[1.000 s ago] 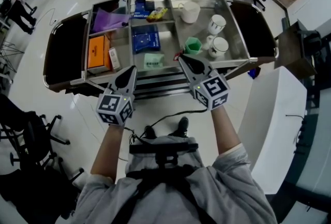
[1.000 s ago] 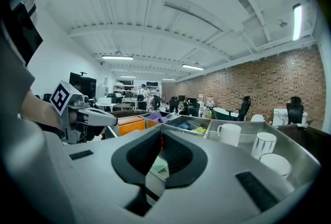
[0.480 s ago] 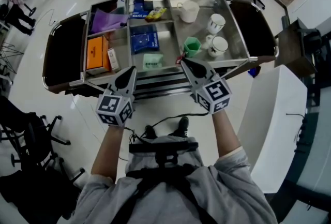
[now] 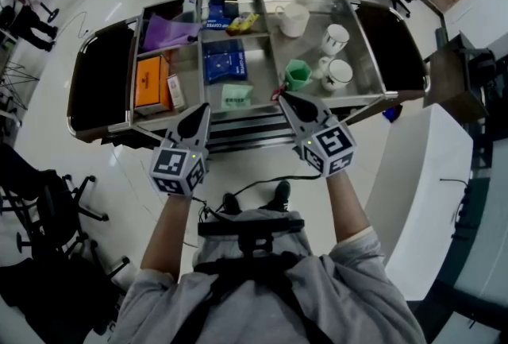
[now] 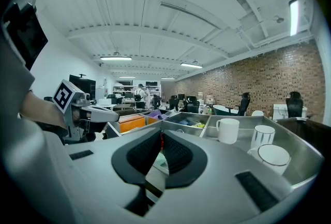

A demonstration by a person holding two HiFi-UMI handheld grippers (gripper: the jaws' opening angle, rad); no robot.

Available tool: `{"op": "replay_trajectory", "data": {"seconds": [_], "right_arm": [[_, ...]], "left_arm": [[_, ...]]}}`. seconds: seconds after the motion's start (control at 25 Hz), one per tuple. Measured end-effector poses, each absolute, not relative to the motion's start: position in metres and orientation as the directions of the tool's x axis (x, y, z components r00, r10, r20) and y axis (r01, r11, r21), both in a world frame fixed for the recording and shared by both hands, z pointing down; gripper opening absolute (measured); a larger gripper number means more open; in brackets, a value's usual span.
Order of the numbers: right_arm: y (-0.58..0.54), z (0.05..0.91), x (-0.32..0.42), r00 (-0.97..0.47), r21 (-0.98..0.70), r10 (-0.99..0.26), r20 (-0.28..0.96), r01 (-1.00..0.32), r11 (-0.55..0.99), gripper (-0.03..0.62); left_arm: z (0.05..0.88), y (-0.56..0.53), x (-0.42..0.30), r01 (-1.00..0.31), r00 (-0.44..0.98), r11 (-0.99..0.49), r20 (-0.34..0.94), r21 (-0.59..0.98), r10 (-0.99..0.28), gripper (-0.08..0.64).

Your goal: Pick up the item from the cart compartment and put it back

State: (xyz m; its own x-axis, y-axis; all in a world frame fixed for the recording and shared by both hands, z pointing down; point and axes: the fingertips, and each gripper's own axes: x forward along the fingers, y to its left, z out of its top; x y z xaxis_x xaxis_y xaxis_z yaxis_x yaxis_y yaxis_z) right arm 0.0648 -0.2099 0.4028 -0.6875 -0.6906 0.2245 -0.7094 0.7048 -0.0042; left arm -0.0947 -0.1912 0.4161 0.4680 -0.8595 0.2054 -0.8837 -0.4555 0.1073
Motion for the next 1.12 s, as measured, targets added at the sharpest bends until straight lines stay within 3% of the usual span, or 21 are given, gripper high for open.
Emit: {"op": "replay_trajectory", "data": {"seconds": [0.6,1.12], "right_arm": [[-0.210,0.406,0.066,-0.687,0.005,-0.683,0.247,-0.704,0.710,0.023],[-0.243,0.398,0.053,-0.671,0.129,-0.654,0.348,-0.657,0.743,0.023]], "left_arm": [[0.413,-0.191,-0.093,-0.882,0.472,-0.457,0.200,0.118,-0.859,-0.005],[0.411,-0.197,-0.088,-0.876,0.482,-0.468,0.197,0.117,-0.854,-0.005]]}}
